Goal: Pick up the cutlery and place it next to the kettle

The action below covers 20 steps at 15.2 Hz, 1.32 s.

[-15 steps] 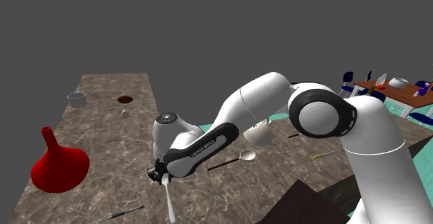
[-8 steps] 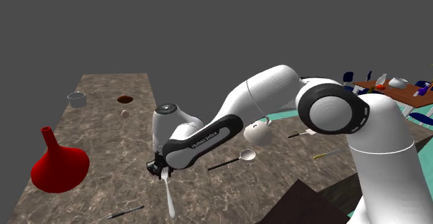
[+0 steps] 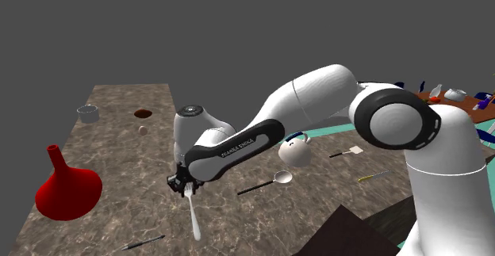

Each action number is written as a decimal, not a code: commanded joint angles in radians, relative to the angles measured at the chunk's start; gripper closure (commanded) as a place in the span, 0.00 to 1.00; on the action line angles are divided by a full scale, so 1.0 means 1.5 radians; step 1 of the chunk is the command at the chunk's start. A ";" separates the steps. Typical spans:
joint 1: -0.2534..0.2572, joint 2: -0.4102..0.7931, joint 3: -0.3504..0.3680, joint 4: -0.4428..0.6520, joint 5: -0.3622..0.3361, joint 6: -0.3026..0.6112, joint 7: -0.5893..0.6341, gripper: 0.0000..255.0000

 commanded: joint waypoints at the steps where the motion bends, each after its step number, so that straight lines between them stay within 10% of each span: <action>1: -0.001 -0.009 0.003 0.005 0.004 -0.014 -0.003 1.00; 20: -0.049 -0.100 0.016 0.014 0.050 -0.107 -0.071 1.00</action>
